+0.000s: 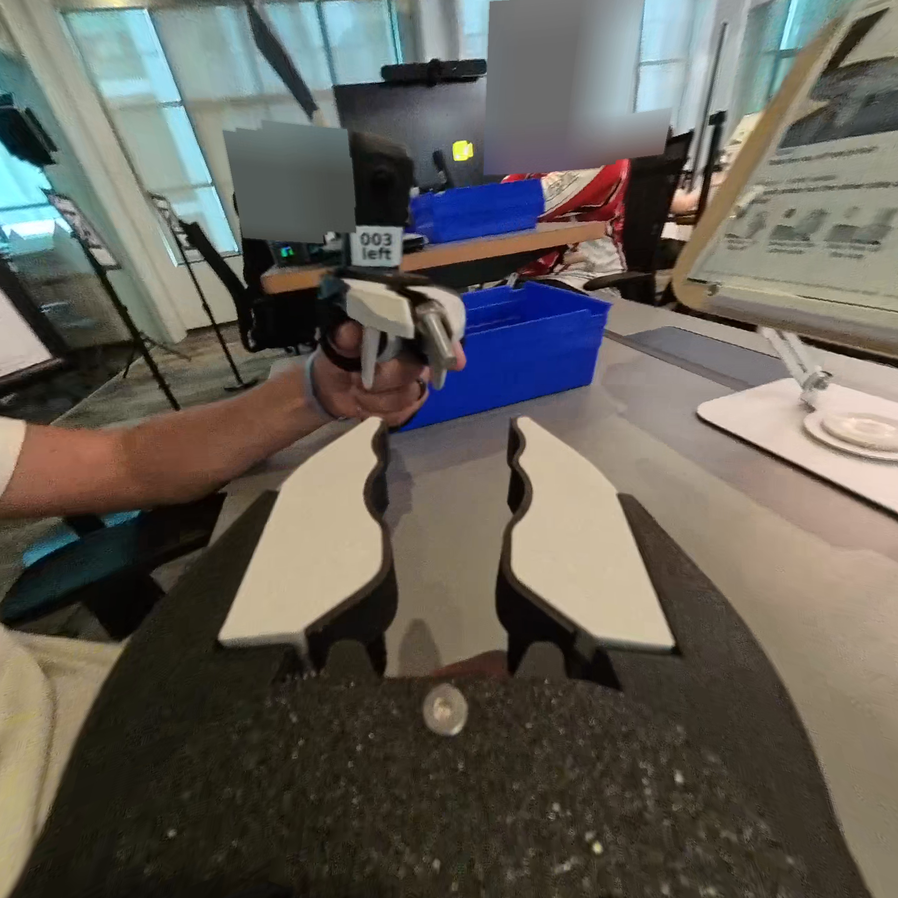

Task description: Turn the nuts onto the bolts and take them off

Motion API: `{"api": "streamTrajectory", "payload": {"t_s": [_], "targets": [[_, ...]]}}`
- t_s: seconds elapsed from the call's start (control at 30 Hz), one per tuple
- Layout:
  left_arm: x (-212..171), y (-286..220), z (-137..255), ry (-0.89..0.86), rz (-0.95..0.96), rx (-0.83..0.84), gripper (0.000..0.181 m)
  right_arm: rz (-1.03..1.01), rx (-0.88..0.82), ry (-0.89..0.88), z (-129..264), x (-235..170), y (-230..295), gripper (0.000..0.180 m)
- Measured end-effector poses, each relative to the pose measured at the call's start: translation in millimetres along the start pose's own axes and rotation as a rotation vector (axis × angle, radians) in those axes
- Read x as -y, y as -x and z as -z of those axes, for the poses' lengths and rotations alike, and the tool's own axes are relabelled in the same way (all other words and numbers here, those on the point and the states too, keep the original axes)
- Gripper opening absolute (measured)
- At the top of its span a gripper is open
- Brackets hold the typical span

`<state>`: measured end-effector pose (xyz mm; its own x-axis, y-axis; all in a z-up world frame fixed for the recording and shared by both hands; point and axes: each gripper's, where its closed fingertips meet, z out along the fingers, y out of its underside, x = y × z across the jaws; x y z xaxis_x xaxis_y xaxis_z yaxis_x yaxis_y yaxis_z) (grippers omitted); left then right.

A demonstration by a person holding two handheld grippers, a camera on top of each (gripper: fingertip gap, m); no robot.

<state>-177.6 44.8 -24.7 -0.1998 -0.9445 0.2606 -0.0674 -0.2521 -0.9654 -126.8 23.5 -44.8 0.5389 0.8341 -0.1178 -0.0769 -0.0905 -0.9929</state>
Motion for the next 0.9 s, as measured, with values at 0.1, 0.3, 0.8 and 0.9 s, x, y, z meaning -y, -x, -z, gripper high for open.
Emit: {"api": "streamTrajectory", "payload": {"t_s": [0.1,0.3,0.8,0.9], "targets": [[-17,-9,-10,0.074,-0.013,-0.058,0.016,-0.011,0.099,0.028,-3,-6,16,0.041],[-34,-23,-24,0.122,-0.022,-0.131,0.016,0.014,0.105,0.106,-12,-20,20,0.042],[-24,-24,-29,0.041,-0.068,-0.099,0.034,0.032,0.126,0.148,-13,-21,22,0.009],[-3,19,-15,-0.041,-0.179,0.207,0.040,0.030,0.027,0.096,-10,-12,9,0.009]]}}
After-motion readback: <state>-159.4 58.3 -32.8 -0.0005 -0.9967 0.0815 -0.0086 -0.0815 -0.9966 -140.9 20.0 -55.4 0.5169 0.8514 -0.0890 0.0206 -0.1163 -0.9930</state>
